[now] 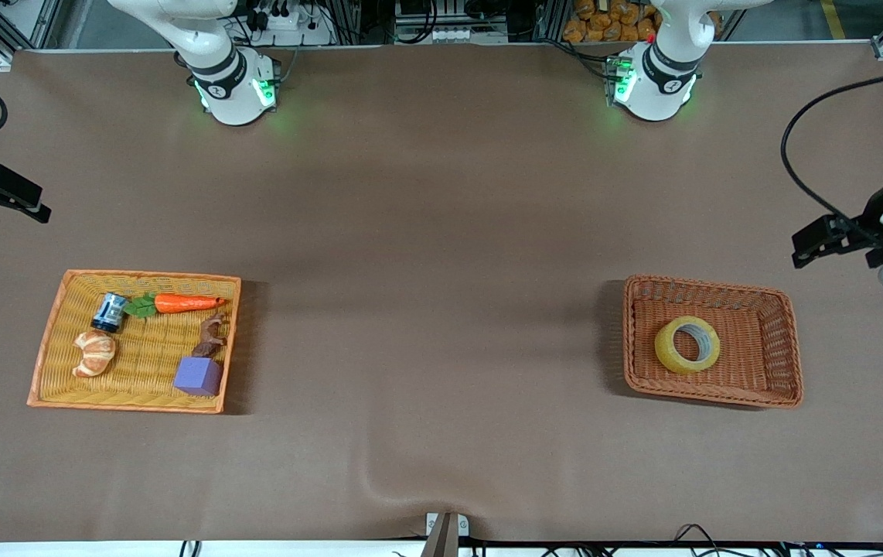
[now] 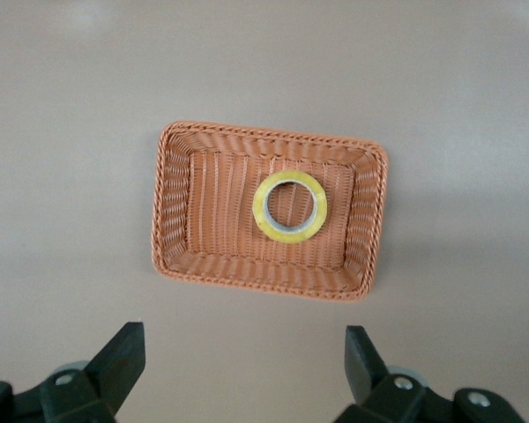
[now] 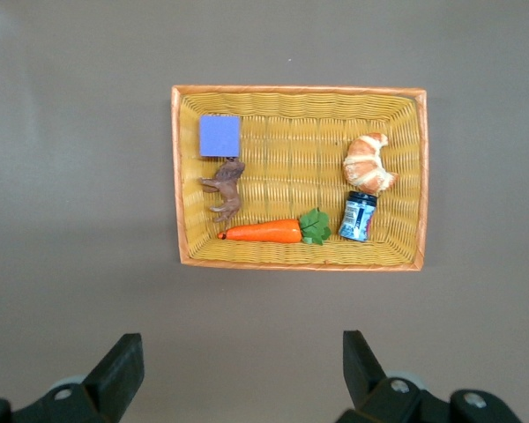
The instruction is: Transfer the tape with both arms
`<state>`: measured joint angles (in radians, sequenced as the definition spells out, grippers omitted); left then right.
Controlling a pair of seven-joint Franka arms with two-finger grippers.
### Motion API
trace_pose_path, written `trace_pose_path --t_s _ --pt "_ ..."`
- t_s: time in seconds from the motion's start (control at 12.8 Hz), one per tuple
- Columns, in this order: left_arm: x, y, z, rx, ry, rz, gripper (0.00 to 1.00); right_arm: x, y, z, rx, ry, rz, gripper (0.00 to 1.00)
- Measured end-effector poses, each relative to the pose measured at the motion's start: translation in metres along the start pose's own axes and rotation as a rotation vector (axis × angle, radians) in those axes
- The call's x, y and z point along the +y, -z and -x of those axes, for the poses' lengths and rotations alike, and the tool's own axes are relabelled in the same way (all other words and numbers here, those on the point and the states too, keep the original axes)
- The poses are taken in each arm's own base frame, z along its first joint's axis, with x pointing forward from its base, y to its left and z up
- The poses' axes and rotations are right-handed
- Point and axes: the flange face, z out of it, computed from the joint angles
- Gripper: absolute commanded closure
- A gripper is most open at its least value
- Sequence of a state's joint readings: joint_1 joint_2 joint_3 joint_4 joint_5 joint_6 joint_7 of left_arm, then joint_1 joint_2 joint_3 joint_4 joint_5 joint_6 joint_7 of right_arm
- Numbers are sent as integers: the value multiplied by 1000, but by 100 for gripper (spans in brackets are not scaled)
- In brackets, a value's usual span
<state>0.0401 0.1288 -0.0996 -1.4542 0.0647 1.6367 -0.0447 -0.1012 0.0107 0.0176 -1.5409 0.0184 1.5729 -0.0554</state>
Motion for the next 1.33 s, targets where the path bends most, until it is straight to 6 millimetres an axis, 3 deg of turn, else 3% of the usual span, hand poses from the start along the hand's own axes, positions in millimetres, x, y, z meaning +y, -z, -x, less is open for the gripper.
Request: trace_pose_path --t_s 0.23,0.7,1.02,1.33 --pt "2 16 21 -18 2 15 0 4 0 0 1 -1 -4 0" --pt "-11 23 62 -29 28 4 0 -6 1 -1 5 22 -7 0" --pt "0 27 66 -21 7 5 0 -33 1 -1 4 71 -8 0" --pt "6 29 66 -16 2 28 0 -16 1 0 -1 40 -8 0"
